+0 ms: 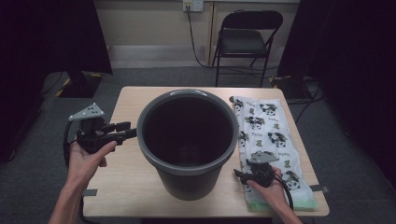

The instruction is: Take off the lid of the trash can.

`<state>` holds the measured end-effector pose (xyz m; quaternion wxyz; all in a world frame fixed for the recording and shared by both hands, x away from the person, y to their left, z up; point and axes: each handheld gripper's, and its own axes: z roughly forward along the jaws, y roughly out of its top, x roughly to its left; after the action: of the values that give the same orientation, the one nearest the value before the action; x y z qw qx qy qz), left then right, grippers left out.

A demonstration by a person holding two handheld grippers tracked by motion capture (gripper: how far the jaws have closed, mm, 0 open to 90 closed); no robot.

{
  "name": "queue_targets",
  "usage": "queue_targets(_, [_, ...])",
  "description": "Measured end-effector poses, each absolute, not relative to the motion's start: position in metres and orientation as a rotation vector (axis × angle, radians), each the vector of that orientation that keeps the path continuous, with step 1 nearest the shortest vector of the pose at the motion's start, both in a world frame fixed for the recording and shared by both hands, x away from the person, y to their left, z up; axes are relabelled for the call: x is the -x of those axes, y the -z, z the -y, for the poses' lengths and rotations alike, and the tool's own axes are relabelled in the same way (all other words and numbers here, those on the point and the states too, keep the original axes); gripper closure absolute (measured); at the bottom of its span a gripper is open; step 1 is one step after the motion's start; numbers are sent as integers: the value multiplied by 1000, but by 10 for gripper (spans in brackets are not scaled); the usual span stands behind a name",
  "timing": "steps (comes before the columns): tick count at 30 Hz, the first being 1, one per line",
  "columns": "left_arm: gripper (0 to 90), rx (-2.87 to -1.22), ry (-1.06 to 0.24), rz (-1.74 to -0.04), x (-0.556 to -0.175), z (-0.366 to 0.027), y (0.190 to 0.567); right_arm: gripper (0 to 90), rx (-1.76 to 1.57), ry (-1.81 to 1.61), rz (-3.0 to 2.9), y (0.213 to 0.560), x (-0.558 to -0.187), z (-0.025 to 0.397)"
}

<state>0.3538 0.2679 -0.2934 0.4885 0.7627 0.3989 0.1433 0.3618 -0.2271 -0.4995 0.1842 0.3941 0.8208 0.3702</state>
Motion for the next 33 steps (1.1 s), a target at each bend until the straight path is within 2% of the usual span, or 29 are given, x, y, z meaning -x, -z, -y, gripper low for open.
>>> queue_targets(2, [583, -1847, -361, -966, -353, -272, 287, 310, -1111, -1044, -2314, 499, -362, 227])
queue_targets(8, [576, -1818, -370, -989, -349, -280, 268, 309, -1111, -1044, -2314, 499, -362, 227])
queue_targets(11, [576, -1774, -308, -980, -350, -280, 259, 309, -1111, -1044, -2314, 499, -362, 227])
queue_targets(13, [543, -1777, -304, -967, -352, -276, 252, 310, -1111, -1044, -2314, 499, -362, 227])
queue_targets(19, [486, -1844, -297, -972, -367, -246, 232, 309, -1111, -1044, -2314, 499, -362, 227])
queue_targets(25, [442, -1882, -275, -980, -388, -215, 232, 308, -1112, -1045, -2314, 499, -362, 227])
queue_targets(33, [480, -2084, -341, -1075, -415, -190, 231, 307, -1112, -1045, -2315, 500, -362, 227])
